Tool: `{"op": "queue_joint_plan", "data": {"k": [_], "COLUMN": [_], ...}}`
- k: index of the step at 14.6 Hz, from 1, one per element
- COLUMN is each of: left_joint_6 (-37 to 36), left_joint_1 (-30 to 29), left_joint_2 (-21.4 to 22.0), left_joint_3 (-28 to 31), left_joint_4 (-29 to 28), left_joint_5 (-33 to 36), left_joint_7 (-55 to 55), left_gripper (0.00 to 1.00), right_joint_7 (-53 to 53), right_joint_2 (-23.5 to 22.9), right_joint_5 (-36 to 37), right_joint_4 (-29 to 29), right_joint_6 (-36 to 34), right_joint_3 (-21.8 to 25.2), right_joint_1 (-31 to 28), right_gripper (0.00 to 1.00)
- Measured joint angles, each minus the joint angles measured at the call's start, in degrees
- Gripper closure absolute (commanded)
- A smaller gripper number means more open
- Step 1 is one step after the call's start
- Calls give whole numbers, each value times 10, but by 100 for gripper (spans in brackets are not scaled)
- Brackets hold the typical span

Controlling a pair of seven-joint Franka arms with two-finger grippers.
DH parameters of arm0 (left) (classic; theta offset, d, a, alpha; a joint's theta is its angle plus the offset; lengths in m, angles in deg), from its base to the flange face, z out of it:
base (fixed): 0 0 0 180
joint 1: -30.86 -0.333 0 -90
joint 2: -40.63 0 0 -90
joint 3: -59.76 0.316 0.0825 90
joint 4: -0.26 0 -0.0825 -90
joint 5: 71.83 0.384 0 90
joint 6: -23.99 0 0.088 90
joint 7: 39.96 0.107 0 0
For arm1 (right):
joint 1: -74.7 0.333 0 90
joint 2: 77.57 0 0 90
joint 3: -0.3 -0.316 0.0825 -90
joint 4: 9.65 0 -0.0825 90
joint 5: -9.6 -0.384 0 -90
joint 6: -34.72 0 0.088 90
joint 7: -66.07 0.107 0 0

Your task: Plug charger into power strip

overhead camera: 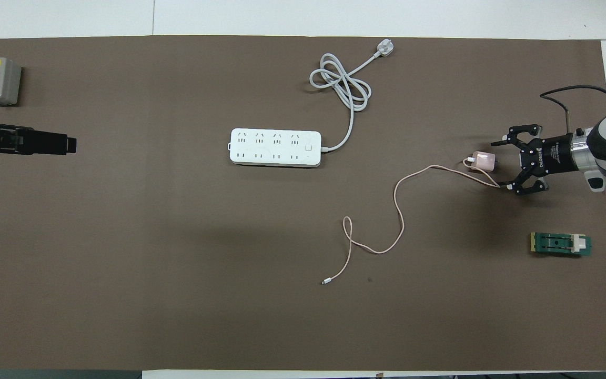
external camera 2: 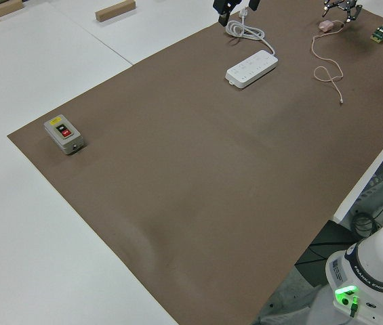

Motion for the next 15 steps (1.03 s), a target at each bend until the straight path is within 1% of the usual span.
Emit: {"op": "queue_joint_plan", "data": {"k": [5, 8, 10, 13, 14, 15], "left_joint_6": [26, 29, 30, 30, 29, 29], "left_joint_1": [3, 3, 3, 3, 3, 3], "left_joint_2": [-3, -7, -10, -14, -15, -17], "left_joint_3": [1, 1, 1, 1, 1, 1], "left_joint_4": [-22, -24, -24, -25, -26, -28], "left_joint_5": [-3, -33, -68, -124, -144, -167], "left_joint_7": [1, 1, 9, 27, 28, 29], "left_gripper": [0, 0, 0, 0, 0, 0], "right_joint_7": [-8, -16, -21, -30, -32, -36], "right_joint_2": [0, 0, 0, 0, 0, 1], "right_joint_5": [-12, -22, -23, -24, -24, -24], "right_joint_4": [-11, -22, -26, -31, -32, -33], "right_joint_6": [18, 30, 36, 41, 41, 41], "right_joint_3": [-2, -2, -3, -3, -3, -3], "right_joint_1": [1, 1, 2, 2, 2, 2], "right_gripper": [0, 0, 1, 10, 16, 26]}}
